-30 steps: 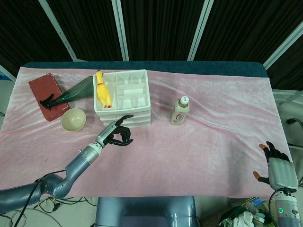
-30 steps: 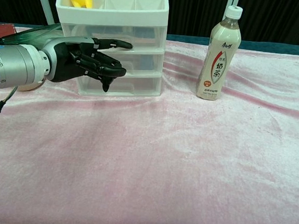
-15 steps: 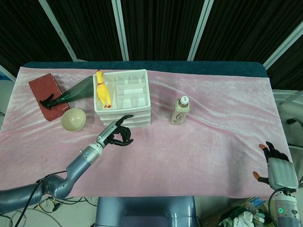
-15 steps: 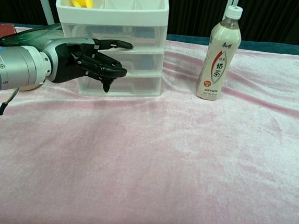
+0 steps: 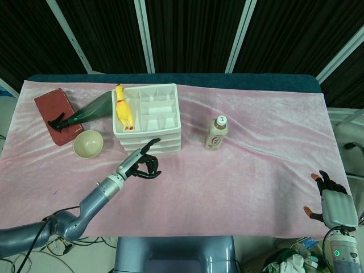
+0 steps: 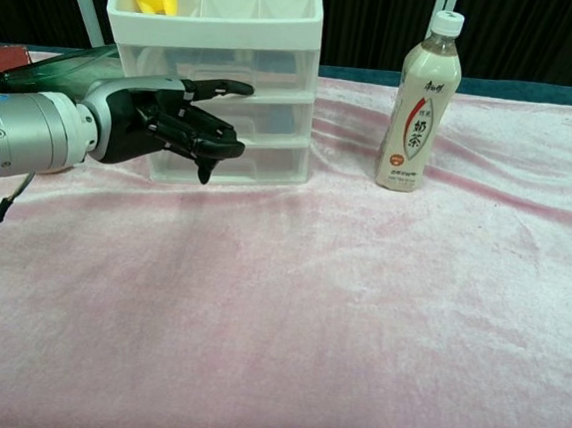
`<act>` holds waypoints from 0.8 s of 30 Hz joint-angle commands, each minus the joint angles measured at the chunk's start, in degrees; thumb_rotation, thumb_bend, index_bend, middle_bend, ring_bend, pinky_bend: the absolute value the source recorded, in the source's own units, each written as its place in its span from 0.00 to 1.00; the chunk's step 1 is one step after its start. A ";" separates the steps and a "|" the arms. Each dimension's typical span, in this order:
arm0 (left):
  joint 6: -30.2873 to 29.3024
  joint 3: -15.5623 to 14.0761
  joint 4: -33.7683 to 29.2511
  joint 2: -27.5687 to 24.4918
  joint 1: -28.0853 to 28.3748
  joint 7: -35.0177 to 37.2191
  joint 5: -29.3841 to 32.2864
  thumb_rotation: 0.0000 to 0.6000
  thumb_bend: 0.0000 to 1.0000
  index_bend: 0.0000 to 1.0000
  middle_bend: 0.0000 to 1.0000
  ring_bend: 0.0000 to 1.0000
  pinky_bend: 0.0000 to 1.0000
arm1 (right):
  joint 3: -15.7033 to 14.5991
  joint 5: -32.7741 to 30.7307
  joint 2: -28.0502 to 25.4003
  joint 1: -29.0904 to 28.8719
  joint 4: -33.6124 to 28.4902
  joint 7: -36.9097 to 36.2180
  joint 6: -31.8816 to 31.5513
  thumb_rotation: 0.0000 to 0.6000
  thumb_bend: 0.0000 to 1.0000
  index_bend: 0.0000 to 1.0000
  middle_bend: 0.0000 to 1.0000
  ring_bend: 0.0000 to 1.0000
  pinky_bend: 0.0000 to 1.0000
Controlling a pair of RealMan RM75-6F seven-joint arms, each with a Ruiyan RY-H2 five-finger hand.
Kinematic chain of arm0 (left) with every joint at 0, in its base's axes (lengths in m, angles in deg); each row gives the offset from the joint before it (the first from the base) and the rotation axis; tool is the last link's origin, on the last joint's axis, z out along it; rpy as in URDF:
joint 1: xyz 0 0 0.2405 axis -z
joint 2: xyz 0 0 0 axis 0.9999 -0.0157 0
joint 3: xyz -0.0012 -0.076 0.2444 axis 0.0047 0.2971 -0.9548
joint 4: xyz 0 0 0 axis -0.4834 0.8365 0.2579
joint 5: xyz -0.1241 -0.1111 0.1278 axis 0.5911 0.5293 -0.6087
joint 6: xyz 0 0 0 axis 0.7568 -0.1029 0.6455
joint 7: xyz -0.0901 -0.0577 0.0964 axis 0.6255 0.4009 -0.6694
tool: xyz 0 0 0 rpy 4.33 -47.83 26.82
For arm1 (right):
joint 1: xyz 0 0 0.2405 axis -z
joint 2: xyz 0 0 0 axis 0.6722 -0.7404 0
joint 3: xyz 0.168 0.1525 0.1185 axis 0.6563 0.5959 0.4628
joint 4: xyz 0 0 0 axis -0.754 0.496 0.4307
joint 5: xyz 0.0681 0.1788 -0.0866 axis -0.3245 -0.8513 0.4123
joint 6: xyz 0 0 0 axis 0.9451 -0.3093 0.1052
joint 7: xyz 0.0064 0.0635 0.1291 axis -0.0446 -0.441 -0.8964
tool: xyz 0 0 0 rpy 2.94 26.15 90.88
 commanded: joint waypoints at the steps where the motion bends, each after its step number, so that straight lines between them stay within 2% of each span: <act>1: -0.18 -0.11 -0.20 -0.03 -0.02 -0.31 -0.11 1.00 0.30 0.00 0.65 0.60 0.58 | 0.01 -0.08 0.00 -0.01 -0.04 0.00 0.05 1.00 0.10 0.18 0.08 0.19 0.21; 24: -1.45 -1.86 -2.52 -0.36 -0.51 -3.07 -1.28 1.00 0.30 0.00 0.65 0.60 0.58 | -0.10 -0.33 0.09 -0.10 -0.19 0.54 0.08 1.00 0.10 0.18 0.08 0.19 0.21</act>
